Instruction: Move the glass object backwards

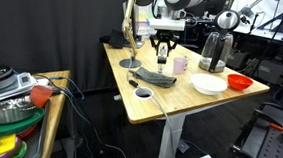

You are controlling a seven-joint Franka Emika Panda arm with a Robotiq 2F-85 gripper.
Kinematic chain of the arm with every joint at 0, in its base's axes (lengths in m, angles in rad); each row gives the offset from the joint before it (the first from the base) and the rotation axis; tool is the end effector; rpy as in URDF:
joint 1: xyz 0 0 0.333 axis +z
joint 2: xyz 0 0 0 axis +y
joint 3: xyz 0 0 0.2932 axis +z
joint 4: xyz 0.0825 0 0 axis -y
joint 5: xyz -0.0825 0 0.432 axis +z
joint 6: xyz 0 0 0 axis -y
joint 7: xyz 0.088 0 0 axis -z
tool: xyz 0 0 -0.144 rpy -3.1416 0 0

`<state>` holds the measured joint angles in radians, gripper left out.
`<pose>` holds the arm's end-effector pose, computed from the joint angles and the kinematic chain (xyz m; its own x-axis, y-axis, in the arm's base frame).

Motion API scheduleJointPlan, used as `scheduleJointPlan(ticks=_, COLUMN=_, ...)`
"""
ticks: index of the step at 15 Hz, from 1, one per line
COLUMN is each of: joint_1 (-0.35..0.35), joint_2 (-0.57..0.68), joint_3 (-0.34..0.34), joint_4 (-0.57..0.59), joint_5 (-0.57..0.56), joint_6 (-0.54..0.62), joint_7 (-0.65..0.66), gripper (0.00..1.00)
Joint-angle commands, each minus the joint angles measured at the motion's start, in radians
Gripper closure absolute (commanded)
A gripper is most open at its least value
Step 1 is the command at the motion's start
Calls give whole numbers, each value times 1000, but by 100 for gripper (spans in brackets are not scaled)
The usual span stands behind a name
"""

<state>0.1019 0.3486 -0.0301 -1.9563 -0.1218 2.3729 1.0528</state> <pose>0.6501 0.0422 0.2149 0.6216 -0.7743 0.1186 -0.7794 -0.6265 -0.0052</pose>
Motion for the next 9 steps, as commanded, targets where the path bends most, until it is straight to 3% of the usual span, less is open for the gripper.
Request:
scheduleJointPlan(ticks=1, joint_1=11, joint_2=-2, joint_3=-13, joint_4=7, joint_5=16, joint_6=-12, joint_7=10, gripper=16)
scheduleJointPlan(ticks=3, joint_1=16, joint_2=-2, joint_3=-14, joint_4=11, joint_5=7, joint_6=-16, joint_7=14, gripper=2)
scheduleJointPlan(ticks=9, joint_1=18, joint_2=-4, joint_3=-11, joint_4=8, joint_5=1, joint_6=6, joint_7=-4, gripper=0)
